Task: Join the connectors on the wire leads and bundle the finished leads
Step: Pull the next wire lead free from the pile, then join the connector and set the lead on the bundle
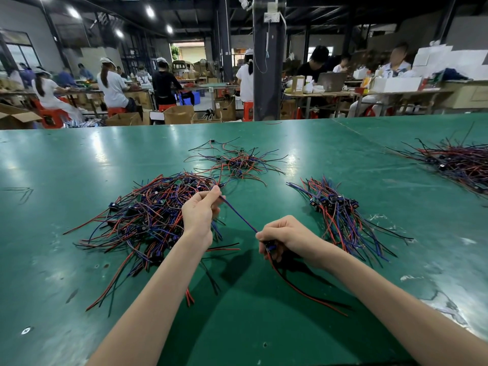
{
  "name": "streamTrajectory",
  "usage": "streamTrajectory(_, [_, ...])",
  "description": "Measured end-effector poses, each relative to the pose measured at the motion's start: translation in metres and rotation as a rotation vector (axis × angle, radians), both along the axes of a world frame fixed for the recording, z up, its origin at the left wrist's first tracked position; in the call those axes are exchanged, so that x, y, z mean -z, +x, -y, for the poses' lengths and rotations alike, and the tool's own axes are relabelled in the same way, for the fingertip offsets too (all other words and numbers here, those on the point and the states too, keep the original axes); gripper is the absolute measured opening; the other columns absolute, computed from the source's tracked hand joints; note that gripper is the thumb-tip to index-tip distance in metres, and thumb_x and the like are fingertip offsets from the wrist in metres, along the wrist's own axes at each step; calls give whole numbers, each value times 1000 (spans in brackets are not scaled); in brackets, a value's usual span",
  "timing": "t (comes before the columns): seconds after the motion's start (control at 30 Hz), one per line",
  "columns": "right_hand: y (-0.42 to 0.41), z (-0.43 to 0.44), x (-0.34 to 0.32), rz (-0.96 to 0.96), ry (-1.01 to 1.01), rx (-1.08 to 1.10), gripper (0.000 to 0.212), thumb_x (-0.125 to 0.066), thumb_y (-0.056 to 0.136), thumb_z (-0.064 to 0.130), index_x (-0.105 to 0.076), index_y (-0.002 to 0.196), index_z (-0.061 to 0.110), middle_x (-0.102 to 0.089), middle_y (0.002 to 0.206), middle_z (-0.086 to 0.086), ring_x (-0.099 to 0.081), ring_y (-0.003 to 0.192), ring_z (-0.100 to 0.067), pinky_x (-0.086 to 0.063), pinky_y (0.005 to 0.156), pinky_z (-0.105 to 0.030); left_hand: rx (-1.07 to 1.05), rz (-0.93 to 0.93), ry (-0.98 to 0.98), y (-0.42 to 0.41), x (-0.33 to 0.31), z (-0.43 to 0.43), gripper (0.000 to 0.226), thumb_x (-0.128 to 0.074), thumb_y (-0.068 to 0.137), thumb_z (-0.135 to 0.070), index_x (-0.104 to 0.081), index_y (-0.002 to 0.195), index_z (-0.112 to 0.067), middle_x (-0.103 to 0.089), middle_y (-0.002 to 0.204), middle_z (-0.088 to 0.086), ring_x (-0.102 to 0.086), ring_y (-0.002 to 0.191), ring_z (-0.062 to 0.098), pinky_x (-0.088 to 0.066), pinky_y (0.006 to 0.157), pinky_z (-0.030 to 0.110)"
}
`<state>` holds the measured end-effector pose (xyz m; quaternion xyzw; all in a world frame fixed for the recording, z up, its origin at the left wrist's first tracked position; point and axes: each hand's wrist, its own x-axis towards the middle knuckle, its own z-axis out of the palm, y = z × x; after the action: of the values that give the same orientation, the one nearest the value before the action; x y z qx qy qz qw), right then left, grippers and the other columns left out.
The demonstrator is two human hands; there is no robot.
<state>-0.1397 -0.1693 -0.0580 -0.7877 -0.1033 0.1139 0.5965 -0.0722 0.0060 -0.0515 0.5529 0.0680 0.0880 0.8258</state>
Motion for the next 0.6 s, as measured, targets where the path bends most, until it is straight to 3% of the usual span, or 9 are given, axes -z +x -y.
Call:
streamTrajectory(0.2, [-1, 1, -1, -19, 5, -29, 36, -58, 90, 13, -68, 56, 15, -63, 54, -2, -54, 42, -8, -43, 44, -15, 77, 5, 5, -1, 1, -1, 16, -57, 94, -12, -68, 82, -9, -71, 64, -4, -56, 56, 3, -48, 55, 15])
streamTrajectory(0.33, [-1, 1, -1, -30, 1, -42, 36, -58, 90, 13, -67, 55, 15, -63, 54, -1, -53, 41, -7, -43, 43, -16, 70, 3, 6, 0, 1, 0, 15, -59, 93, -12, -68, 82, -8, -70, 63, -4, -53, 50, 0, -47, 53, 13])
streamTrajectory(0.6, [-2, 1, -2, -31, 6, -55, 34, -58, 90, 13, -67, 58, 13, -64, 55, -1, -55, 42, -7, -44, 43, -16, 102, -22, -45, -2, -1, -2, 18, -53, 96, -12, -67, 85, -10, -70, 65, -5, -55, 62, 6, -48, 59, 17])
